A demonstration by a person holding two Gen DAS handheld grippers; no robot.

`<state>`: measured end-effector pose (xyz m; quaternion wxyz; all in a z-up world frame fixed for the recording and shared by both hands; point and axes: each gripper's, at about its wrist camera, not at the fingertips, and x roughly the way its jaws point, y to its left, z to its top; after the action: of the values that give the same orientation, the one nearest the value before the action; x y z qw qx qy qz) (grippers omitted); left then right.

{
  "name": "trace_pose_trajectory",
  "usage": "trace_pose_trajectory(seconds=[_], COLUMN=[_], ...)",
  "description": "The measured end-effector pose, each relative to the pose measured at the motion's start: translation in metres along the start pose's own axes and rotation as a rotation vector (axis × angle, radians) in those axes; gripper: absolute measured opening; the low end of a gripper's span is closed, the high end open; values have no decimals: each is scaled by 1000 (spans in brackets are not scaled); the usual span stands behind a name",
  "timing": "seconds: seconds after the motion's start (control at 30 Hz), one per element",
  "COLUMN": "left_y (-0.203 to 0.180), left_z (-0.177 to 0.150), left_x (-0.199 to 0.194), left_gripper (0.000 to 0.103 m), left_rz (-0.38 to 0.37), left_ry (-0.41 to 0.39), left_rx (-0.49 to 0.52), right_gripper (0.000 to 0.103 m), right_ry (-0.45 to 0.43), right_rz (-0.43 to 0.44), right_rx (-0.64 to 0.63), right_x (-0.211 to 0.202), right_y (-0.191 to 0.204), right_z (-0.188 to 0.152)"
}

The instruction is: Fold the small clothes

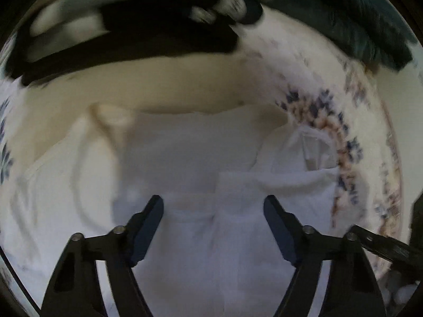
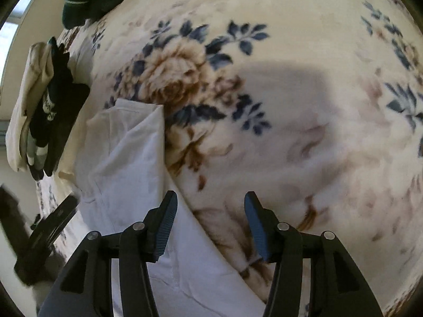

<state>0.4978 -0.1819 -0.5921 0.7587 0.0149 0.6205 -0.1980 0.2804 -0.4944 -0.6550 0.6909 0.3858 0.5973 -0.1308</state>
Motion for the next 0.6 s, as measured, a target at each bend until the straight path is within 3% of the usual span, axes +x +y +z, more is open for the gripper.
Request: trace_pose_trajectory(seconds=[0.03, 0.07, 0.1, 0.23, 0.4, 0.43, 0.53, 0.57, 0.6], left_y=[-6, -10, -11, 2, 43, 44, 56, 55, 54], left_z=[2, 6, 6, -6, -18, -14, -4, -1, 1], left_x=[8, 11, 10, -28, -61, -58, -41, -34, -26], left_gripper=[39, 15, 2, 0, 0, 0, 2, 7, 20], left_rz=[30, 56, 51, 61, 49, 23, -161, -193, -224], left_ry=[9, 10, -1, -136, -181, -171, -93, -67, -36], left_rx=[32, 49, 60, 13, -99, -118, -190, -196, -197], right_gripper=[55, 55, 55, 55, 55, 55, 55, 55, 55], right_ry=[8, 12, 19, 61, 104, 108, 116, 117, 119], right_rz=[10, 16, 25, 68, 94, 86, 84, 84, 87], right_rx=[-3, -7, -11, -27, -47, -53, -49, -48, -48], right_x=[-1, 0, 2, 12, 35, 36, 45, 47, 49], right_y=[-9, -12, -14, -10, 30, 31, 42, 47, 50], right_z=[-1, -7, -12, -43, -36, -38, -36, -32, -31])
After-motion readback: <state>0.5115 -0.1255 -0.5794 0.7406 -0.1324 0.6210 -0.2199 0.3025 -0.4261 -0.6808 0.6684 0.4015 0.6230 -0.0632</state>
